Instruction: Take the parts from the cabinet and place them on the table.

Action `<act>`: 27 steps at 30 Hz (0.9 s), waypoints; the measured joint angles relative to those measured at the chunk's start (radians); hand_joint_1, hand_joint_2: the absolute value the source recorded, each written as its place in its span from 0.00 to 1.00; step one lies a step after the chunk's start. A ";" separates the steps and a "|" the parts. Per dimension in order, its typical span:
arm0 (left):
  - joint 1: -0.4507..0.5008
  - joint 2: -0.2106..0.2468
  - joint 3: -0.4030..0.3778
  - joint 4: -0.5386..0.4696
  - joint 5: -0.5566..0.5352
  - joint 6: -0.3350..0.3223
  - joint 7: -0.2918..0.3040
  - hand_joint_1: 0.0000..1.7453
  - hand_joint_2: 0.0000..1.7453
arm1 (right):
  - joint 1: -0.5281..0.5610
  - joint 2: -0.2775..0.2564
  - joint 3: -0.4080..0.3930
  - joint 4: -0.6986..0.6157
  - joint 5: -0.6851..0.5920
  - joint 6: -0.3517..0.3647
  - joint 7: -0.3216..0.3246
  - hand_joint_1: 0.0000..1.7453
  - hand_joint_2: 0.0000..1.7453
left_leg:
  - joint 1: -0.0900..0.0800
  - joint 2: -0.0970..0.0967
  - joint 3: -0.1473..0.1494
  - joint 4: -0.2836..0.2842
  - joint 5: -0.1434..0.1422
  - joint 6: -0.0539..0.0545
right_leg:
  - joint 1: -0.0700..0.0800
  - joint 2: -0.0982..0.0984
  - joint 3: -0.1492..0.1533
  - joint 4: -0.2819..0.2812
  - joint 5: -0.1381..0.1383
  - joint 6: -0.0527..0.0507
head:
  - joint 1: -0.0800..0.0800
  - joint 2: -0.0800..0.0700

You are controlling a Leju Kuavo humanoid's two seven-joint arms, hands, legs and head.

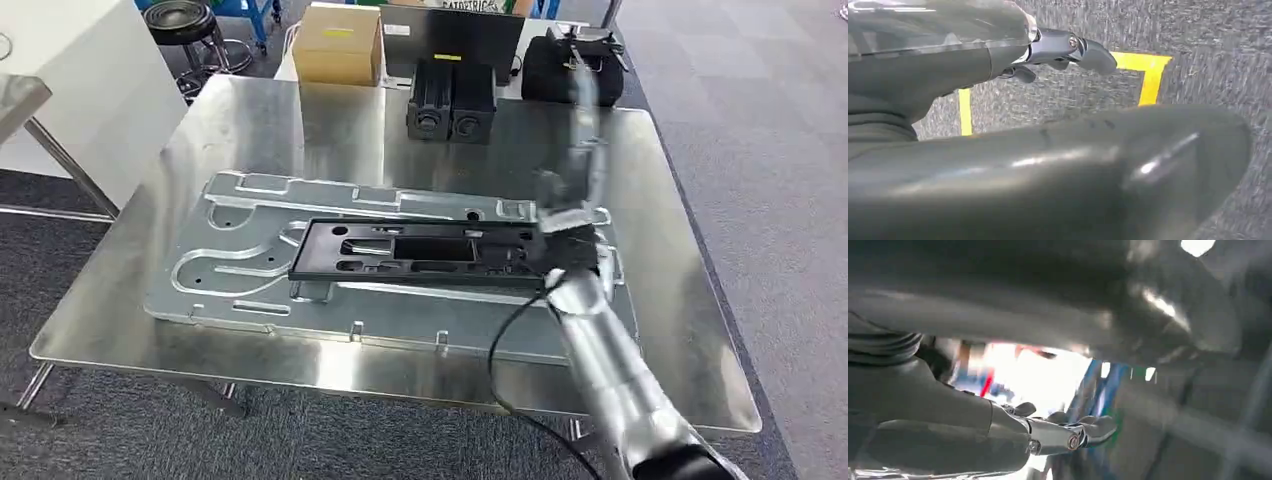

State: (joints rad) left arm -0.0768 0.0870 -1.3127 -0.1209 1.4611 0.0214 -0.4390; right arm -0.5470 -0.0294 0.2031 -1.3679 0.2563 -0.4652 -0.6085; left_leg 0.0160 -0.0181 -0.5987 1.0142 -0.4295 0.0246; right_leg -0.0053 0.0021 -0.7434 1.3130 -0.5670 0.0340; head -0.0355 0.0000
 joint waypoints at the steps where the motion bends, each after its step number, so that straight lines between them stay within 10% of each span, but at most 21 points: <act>1: 0.003 -0.002 0.014 0.000 0.000 -0.008 -0.009 0.00 0.00 | 0.052 -0.016 -0.069 -0.079 -0.007 -0.029 -0.015 0.00 0.00 | -0.002 -0.001 0.002 0.000 -0.002 0.001 | 0.001 0.000 0.032 -0.069 0.043 -0.004 | 0.000 0.000; 3: 0.008 -0.008 0.041 0.000 0.000 -0.015 -0.019 0.00 0.00 | 0.154 -0.035 -0.183 -0.194 -0.022 -0.048 -0.049 0.00 0.00 | -0.006 -0.004 0.009 0.000 -0.006 -0.001 | 0.005 -0.003 0.130 -0.265 0.128 -0.020 | 0.000 0.000; 4: 0.009 -0.014 0.050 0.000 0.000 -0.015 -0.022 0.00 0.00 | 0.198 -0.039 -0.245 -0.247 -0.035 -0.039 -0.066 0.00 0.00 | -0.009 -0.005 0.009 0.000 -0.008 -0.005 | 0.012 -0.007 0.147 -0.300 0.122 -0.026 | 0.000 0.000; 9: 0.012 -0.015 0.078 0.000 0.000 -0.015 -0.023 0.00 0.00 | 0.314 -0.043 -0.410 -0.390 -0.030 -0.012 -0.079 0.00 0.00 | -0.016 0.005 0.018 0.002 -0.023 -0.027 | -0.003 -0.002 0.155 -0.320 0.136 -0.044 | 0.000 0.000; 14: 0.011 -0.018 0.091 0.000 0.000 -0.019 -0.024 0.00 0.00 | 0.353 -0.043 -0.456 -0.439 -0.003 -0.024 -0.077 0.00 0.00 | -0.007 0.010 -0.112 0.311 -0.182 -0.046 | -0.002 -0.001 0.157 -0.321 0.135 -0.054 | 0.000 0.000; 16: 0.011 -0.018 0.100 0.000 0.000 -0.022 -0.029 0.00 0.00 | 0.416 -0.043 -0.492 -0.462 0.013 -0.044 -0.077 0.00 0.00 | -0.005 0.010 -0.072 0.241 -0.131 -0.046 | -0.002 -0.002 0.162 -0.319 0.132 -0.049 | 0.000 0.000; 19: 0.017 -0.017 0.104 0.000 0.000 -0.029 -0.037 0.00 0.00 | 0.540 -0.044 -0.580 -0.504 0.014 -0.050 -0.079 0.00 0.00 | -0.006 0.008 0.058 -0.009 -0.050 -0.034 | -0.001 -0.012 0.167 -0.312 0.127 -0.039 | 0.000 0.000; 24: 0.020 -0.017 0.104 0.001 0.000 -0.034 -0.044 0.00 0.00 | 0.681 -0.043 -0.656 -0.546 0.015 -0.034 -0.079 0.00 0.00 | -0.008 0.013 0.055 -0.018 -0.027 -0.002 | -0.001 -0.005 0.162 -0.306 0.128 -0.012 | 0.000 0.000; 27: 0.018 -0.017 0.104 0.001 0.000 -0.034 -0.054 0.00 0.00 | 0.728 -0.028 -0.698 -0.552 0.075 -0.039 -0.079 0.00 0.00 | -0.009 0.019 0.039 -0.019 -0.014 0.013 | -0.008 -0.002 0.110 -0.162 -0.002 0.002 | 0.000 0.000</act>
State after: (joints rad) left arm -0.0591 0.0698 -1.2089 -0.1198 1.4611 -0.0130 -0.4933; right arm 0.1814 -0.0576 -0.4952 -1.9196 0.3316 -0.5043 -0.6874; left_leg 0.0068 0.0004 -0.5599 0.9952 -0.4435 0.0374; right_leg -0.0129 0.0000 -0.6338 1.1511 -0.5687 0.0356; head -0.0351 0.0000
